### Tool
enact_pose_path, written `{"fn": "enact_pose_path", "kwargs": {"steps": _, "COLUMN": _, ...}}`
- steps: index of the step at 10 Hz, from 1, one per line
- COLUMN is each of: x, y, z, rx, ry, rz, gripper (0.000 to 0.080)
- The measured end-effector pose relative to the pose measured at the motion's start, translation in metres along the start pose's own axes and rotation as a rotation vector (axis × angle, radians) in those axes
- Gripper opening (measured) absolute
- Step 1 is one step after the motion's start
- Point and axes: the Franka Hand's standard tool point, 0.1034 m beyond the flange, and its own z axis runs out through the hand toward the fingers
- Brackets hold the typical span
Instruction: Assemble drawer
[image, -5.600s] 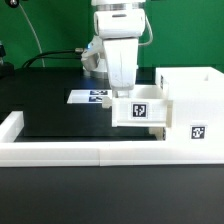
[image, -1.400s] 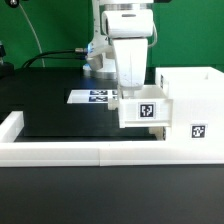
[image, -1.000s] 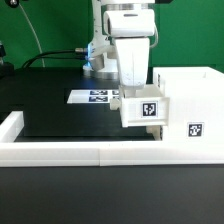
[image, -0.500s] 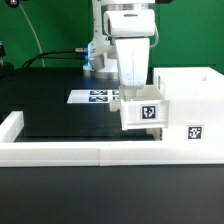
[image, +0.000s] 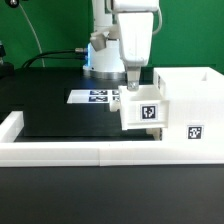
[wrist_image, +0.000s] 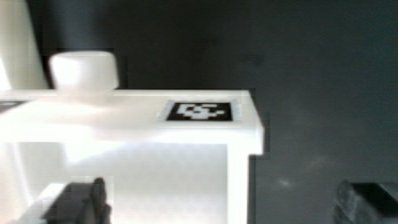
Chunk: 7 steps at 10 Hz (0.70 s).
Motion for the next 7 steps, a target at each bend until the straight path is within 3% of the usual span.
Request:
{"fn": "enact_pose_path", "kwargs": {"steps": 3, "x": -0.032, "y": 0.015, "z": -0.017, "rx": -0.016, "ry": -0.012, "rz": -0.041, "gripper": 0.0649}}
{"fn": "enact_pose_path", "kwargs": {"steps": 6, "x": -0.074, "y": 0.008, "z": -0.001, "rx": 0.003, "ry": 0.083, "rz": -0.103, "gripper": 0.0649}}
{"fn": "enact_pose_path", "kwargs": {"steps": 7, "x": -0.077, "y": 0.006, "z": 0.010, "rx": 0.024, "ry": 0.104, "rz": -0.100, "gripper": 0.0649}}
